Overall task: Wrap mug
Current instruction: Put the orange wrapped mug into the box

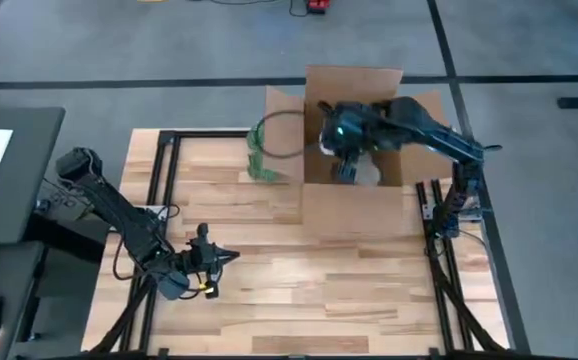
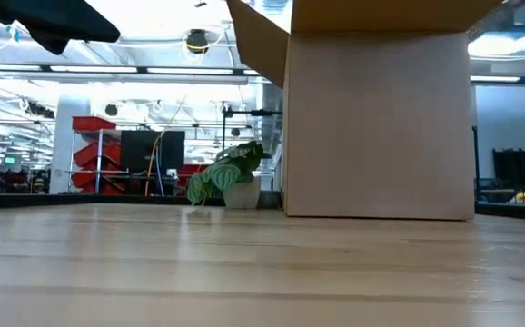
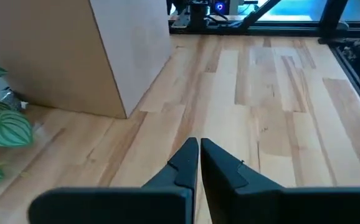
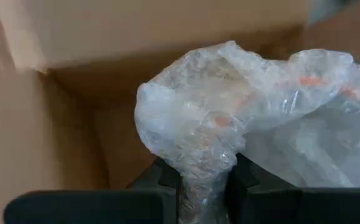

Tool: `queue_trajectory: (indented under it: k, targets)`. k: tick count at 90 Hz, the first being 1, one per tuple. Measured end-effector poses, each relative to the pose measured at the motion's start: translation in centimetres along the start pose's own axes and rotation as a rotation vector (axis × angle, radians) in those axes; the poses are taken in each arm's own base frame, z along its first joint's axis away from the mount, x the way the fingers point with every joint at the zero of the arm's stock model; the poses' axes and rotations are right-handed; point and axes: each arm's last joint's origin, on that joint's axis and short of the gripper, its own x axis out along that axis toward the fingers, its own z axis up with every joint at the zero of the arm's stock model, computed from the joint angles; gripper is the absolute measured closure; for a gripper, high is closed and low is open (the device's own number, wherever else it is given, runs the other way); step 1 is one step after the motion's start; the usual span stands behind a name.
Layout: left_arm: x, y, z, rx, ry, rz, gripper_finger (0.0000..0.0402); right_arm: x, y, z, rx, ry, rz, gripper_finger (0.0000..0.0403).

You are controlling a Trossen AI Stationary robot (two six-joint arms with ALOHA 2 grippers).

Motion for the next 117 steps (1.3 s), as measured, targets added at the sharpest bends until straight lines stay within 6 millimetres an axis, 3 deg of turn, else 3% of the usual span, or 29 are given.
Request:
queue_trajectory:
  k: [16, 30, 58, 70, 81, 117]
  targets:
    - [0.0, 0.0, 0.0, 0.001, 0.004, -0.005, 0.0402, 4.8, -2.5, -1.3, 0.042, 0.178, 0.061, 0.0363]
    - [0.0, 0.0, 0.0, 0.002, 0.005, -0.005, 0.0402, 8.8, -2.9, -3.1, 0.052, 0.316, 0.126, 0.0363]
    - [0.0, 0.0, 0.0, 0.000, 0.006, -0.007, 0.0402, 13.8, -2.4, -6.5, 0.116, 0.238, 0.176, 0.0364]
    - [0.0, 0.0, 0.0, -0.005, 0.003, -0.009, 0.0402, 15.0, -1.9, -6.7, 0.116, 0.212, 0.198, 0.0364]
    - [0.0, 0.0, 0.0, -0.009, 0.003, -0.009, 0.0402, 16.6, -1.1, -7.7, 0.124, 0.295, 0.266, 0.0364]
    - [0.1, 0.0, 0.1, -0.013, 0.003, -0.005, 0.0402, 16.3, 0.6, -7.3, 0.082, 0.306, 0.312, 0.0363]
